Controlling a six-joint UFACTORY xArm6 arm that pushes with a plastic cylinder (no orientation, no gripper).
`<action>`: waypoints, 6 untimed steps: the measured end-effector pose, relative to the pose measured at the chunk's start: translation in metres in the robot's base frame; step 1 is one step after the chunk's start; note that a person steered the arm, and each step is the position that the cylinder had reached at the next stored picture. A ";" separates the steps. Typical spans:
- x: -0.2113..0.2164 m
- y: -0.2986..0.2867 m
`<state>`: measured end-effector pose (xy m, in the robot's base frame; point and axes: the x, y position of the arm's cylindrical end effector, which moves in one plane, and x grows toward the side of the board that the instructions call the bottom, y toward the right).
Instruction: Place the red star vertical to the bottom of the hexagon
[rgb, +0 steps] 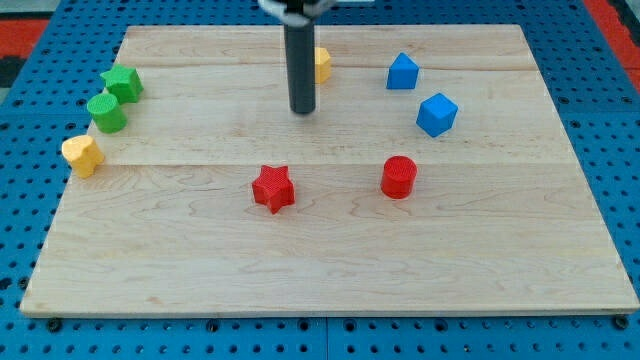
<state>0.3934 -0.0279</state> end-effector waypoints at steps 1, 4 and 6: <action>0.078 -0.043; 0.171 -0.141; 0.155 -0.068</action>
<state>0.5489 -0.0958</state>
